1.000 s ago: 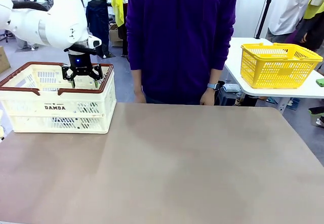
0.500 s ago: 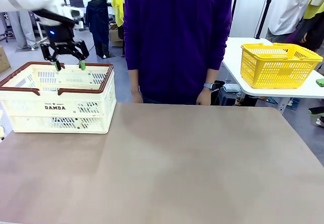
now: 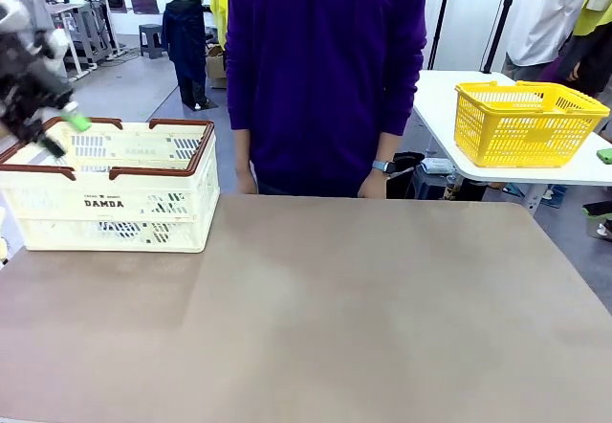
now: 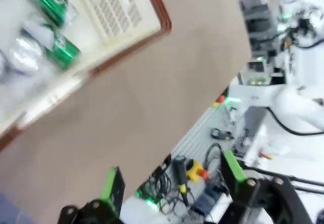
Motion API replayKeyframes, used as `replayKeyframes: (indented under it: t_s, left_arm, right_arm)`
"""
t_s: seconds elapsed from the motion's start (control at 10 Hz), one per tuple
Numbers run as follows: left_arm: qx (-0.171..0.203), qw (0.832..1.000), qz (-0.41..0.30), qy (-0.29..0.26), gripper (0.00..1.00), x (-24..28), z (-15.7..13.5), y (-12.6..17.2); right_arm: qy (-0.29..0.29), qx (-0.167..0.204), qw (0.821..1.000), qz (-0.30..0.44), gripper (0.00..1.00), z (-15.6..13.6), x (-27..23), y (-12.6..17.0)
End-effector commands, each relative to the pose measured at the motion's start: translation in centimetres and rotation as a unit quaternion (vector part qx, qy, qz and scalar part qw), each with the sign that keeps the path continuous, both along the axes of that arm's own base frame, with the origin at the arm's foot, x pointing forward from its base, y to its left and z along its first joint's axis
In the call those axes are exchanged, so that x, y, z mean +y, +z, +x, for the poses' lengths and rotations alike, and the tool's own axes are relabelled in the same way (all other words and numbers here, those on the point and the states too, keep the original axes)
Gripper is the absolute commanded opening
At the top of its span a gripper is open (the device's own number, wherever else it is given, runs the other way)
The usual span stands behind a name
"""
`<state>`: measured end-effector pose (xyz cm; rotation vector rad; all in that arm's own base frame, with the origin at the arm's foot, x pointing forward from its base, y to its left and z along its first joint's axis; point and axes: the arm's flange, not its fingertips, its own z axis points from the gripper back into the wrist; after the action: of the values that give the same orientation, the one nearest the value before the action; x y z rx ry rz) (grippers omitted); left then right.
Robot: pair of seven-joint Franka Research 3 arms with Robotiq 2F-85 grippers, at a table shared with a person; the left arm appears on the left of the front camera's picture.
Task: Place the drinks into the Shopping basket.
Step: Pick up one drink and place it into the Shopping basket.
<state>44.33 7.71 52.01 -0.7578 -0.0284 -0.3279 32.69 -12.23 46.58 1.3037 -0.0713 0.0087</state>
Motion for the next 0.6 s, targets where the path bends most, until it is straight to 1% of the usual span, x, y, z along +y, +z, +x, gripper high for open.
replayKeyframes:
  t_s: [0.0, 0.1, 0.2, 0.3, 0.5]
  left_arm:
    - [-0.015, 0.997, -0.071, 0.003, 1.0, 1.5, -3.5, -4.6]
    - [-0.024, 0.992, -0.12, 0.032, 1.0, 3.1, -3.8, -5.9]
    - [-0.029, 0.984, -0.147, 0.1, 1.0, 4.3, -3.6, -7.3]
    - [-0.006, 0.997, -0.075, 0.012, 1.0, 2.8, -4.0, -5.5]
    - [-0.006, 0.997, -0.075, 0.012, 1.0, 2.8, -4.0, -5.5]
  right_arm:
    - [0.001, 0.003, 1.0, 0.001, 1.0, -0.1, 0.0, 0.4]
    - [0.001, 0.003, 1.0, 0.001, 1.0, -0.1, 0.0, 0.4]
    - [0.001, 0.003, 1.0, 0.001, 1.0, -0.1, 0.0, 0.4]
    - [0.001, 0.003, 1.0, 0.001, 1.0, -0.1, 0.0, 0.4]
    - [0.001, 0.003, 1.0, 0.001, 1.0, -0.1, 0.0, 0.4]
